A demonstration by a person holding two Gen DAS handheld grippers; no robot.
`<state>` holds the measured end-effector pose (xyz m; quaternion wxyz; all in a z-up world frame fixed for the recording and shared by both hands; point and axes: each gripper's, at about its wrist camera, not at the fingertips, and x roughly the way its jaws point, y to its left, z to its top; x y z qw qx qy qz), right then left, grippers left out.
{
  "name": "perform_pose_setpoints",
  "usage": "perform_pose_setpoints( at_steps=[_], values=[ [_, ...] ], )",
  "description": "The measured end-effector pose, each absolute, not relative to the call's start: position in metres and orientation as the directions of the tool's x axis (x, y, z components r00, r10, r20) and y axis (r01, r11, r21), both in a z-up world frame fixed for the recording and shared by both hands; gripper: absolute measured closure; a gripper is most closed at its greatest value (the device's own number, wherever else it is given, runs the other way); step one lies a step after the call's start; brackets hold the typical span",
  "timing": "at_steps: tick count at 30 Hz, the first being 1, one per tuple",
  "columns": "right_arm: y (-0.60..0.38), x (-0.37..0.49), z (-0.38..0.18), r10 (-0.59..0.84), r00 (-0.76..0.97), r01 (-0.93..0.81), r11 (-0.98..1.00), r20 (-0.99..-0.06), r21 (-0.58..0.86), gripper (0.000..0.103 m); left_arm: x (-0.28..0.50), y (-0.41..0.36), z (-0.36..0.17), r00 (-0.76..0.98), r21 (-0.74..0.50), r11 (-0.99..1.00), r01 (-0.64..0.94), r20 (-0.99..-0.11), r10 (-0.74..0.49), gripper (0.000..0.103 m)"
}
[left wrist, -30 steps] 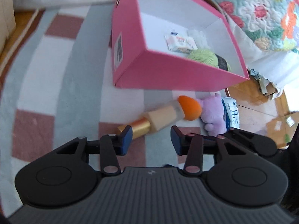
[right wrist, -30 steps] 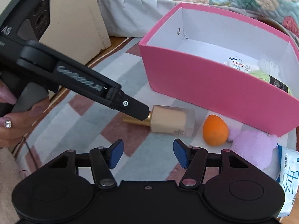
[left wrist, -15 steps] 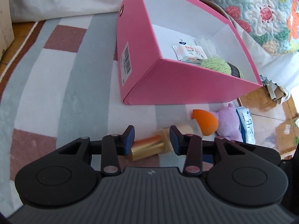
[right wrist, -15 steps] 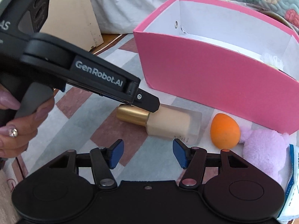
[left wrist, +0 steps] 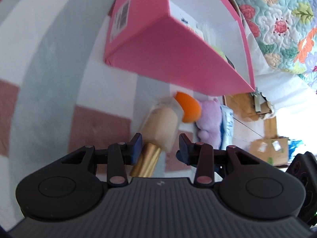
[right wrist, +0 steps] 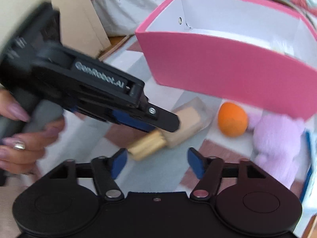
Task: Organize objects
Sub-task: 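Close both grippers on the foundation bottle's gold cap and lift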
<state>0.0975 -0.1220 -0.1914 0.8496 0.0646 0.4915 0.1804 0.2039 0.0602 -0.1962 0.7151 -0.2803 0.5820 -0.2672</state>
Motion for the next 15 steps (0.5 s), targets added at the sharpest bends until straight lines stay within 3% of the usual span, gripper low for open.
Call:
perform_pose_setpoints(
  at_steps=[6, 11, 14, 15],
  values=[
    [-0.123, 0.101, -0.193, 0.341, 0.444, -0.226, 0.938, -0.829, 0.265, 0.02, 0.196, 0.048, -0.197, 0.15, -0.726, 0.686, 0.036, -0.675, -0.722, 0.065],
    [-0.11, 0.111, -0.207, 0.236, 0.494, -0.218, 0.965, -0.837, 0.143, 0.021, 0.197, 0.044, -0.192, 0.181, -0.695, 0.718, 0.049, -0.701, -0.69, 0.064],
    [-0.103, 0.119, -0.211, 0.171, 0.505, -0.176, 0.98, -0.846, 0.093, 0.036, 0.198, 0.043, -0.184, 0.244, -0.64, 0.762, 0.095, -0.727, -0.642, 0.064],
    [-0.102, 0.12, -0.212, 0.138, 0.503, -0.162, 0.985, -0.853, 0.064, 0.048, 0.198, 0.044, -0.182, 0.261, -0.628, 0.771, 0.106, -0.73, -0.631, 0.064]
  ],
)
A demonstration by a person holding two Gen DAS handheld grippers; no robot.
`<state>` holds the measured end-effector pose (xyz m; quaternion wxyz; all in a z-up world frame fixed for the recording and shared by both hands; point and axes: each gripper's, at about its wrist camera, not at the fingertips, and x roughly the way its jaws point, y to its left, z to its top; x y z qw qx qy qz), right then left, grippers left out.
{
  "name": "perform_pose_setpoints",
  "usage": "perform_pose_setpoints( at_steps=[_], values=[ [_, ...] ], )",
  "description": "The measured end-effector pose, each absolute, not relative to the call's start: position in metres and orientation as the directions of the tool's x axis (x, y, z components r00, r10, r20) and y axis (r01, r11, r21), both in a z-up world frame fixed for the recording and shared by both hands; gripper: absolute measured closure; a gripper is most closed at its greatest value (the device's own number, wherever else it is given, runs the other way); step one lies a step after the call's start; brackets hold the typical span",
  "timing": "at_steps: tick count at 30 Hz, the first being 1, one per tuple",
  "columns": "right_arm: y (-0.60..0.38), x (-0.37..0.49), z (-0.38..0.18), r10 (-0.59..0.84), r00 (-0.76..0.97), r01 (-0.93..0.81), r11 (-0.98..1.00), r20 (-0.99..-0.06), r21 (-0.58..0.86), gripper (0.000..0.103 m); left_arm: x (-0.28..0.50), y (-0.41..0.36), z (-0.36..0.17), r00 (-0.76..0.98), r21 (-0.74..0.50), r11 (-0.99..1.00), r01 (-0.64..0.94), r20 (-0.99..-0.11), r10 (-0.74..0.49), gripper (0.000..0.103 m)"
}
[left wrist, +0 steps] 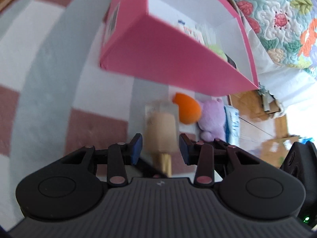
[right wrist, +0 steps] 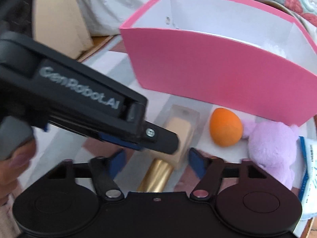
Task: Organize objects
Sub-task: 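Close both grippers on the foundation bottle's gold cap and lift, then carry the foundation bottle into the pink box and release it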
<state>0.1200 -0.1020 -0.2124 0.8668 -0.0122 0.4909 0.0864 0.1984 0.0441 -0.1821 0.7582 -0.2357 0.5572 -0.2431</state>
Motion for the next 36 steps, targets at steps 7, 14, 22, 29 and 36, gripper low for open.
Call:
perform_pose_setpoints(
  at_steps=[7, 14, 22, 29, 36],
  values=[
    [-0.111, 0.11, -0.207, 0.127, 0.514, -0.149, 0.987, -0.848, 0.058, 0.061, 0.201, 0.043, -0.187, 0.259, -0.631, 0.768, 0.109, -0.728, -0.634, 0.064],
    [-0.115, 0.107, -0.205, 0.136, 0.519, -0.134, 0.988, -0.844, 0.077, 0.061, 0.193, 0.031, -0.194, 0.236, -0.624, 0.772, 0.118, -0.738, -0.632, 0.06],
    [-0.122, 0.092, -0.196, 0.21, 0.504, -0.162, 0.976, -0.838, 0.147, 0.062, 0.175, 0.032, -0.189, 0.228, -0.627, 0.773, 0.102, -0.741, -0.631, 0.06],
    [-0.117, 0.073, -0.187, 0.257, 0.506, -0.214, 0.962, -0.824, 0.169, 0.062, 0.159, 0.035, -0.185, 0.242, -0.617, 0.785, 0.057, -0.754, -0.611, 0.053],
    [-0.128, 0.078, -0.205, 0.303, 0.471, -0.169, 0.953, -0.828, 0.252, 0.062, 0.146, 0.031, -0.19, 0.256, -0.604, 0.796, -0.036, -0.776, -0.577, 0.054]
  ],
)
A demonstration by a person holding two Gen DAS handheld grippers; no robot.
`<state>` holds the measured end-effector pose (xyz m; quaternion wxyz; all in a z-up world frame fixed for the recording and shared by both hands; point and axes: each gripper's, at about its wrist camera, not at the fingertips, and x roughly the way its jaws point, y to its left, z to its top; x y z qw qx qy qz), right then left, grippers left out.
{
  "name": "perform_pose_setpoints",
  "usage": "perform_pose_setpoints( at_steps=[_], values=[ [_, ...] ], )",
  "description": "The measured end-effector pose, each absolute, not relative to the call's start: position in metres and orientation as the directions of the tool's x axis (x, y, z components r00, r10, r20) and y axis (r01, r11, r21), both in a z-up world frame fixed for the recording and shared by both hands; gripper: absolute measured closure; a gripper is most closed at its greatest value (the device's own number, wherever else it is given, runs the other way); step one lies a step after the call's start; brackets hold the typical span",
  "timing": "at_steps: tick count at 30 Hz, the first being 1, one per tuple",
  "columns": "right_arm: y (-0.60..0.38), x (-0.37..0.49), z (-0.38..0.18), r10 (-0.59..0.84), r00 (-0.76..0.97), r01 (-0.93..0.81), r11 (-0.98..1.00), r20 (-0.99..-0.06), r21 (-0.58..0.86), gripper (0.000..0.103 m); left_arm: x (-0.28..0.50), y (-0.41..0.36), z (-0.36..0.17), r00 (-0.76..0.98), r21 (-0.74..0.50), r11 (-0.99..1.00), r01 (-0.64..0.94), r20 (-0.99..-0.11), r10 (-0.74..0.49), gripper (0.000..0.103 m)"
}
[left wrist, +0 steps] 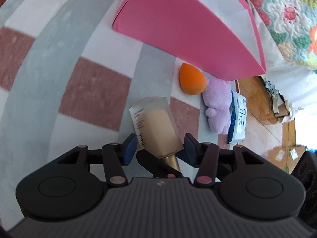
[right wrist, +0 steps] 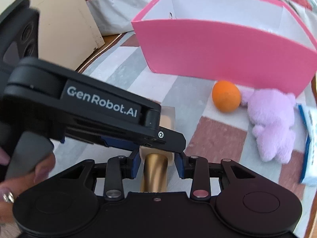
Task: Organize objects
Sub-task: 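Carry the foundation bottle into the pink box and release it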
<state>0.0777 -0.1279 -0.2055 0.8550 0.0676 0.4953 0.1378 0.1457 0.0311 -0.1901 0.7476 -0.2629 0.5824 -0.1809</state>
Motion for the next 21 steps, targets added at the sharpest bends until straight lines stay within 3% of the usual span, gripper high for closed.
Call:
perform_pose_setpoints(
  at_steps=[9, 21],
  values=[
    [-0.125, 0.07, -0.201, 0.328, 0.492, -0.168, 0.945, -0.806, 0.281, 0.062, 0.126, 0.019, -0.169, 0.305, -0.565, 0.824, 0.031, -0.78, -0.546, 0.055],
    [-0.132, 0.056, -0.107, 0.31, 0.649, -0.259, 0.949, -0.694, 0.182, 0.062, 0.12, 0.016, -0.071, 0.456, -0.548, 0.821, 0.156, -0.698, -0.553, 0.055]
  ],
)
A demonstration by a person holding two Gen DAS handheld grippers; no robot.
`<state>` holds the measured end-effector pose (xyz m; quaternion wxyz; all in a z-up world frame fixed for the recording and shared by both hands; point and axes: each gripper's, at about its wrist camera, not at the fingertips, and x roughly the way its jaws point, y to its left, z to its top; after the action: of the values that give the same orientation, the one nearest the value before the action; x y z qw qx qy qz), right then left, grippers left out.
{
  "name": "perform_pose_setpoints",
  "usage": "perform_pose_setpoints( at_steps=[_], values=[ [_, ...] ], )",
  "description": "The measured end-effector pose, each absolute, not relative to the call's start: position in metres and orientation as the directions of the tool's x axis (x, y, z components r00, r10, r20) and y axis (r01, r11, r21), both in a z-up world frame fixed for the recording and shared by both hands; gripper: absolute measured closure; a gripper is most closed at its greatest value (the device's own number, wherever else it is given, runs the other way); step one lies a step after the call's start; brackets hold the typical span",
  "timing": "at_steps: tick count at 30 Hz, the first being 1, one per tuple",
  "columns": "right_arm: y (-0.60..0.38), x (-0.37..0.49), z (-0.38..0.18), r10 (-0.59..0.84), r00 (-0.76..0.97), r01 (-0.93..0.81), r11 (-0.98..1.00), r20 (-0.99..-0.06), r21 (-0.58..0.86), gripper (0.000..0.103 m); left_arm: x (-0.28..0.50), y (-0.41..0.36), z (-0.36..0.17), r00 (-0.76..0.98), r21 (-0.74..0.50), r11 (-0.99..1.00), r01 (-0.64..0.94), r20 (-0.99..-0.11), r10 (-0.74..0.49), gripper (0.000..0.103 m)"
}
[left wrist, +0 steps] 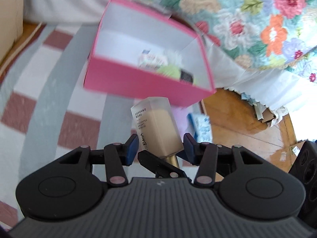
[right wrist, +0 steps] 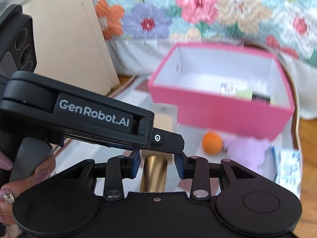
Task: Organize objects
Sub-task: 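Carry the foundation bottle into the pink box and release it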
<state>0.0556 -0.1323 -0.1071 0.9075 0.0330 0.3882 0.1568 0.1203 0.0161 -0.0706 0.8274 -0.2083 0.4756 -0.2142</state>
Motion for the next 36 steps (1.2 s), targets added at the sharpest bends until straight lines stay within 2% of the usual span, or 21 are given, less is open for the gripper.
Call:
perform_pose_setpoints(
  at_steps=[8, 14, 18, 25, 36],
  values=[
    [-0.144, 0.098, -0.058, 0.317, 0.711, -0.288, 0.946, -0.628, 0.151, 0.062, 0.169, 0.005, -0.005, 0.513, -0.508, 0.838, 0.198, -0.675, -0.53, 0.055],
    [-0.149, 0.15, -0.054, 0.331, 0.7, -0.31, 0.939, -0.633, 0.149, 0.062, 0.224, -0.003, 0.008, 0.516, -0.497, 0.853, 0.159, -0.695, -0.501, 0.056],
    [-0.165, 0.186, -0.071, 0.365, 0.657, -0.337, 0.925, -0.66, 0.176, 0.062, 0.256, -0.006, -0.007, 0.518, -0.508, 0.854, 0.106, -0.705, -0.484, 0.056],
    [-0.183, 0.241, -0.116, 0.346, 0.55, -0.313, 0.929, -0.76, 0.197, 0.062, 0.306, -0.016, -0.057, 0.441, -0.564, 0.826, 0.013, -0.738, -0.511, 0.056],
    [-0.186, 0.279, -0.182, 0.343, 0.423, -0.315, 0.924, -0.839, 0.219, 0.062, 0.339, -0.017, -0.131, 0.338, -0.576, 0.809, -0.12, -0.79, -0.512, 0.056]
  ],
)
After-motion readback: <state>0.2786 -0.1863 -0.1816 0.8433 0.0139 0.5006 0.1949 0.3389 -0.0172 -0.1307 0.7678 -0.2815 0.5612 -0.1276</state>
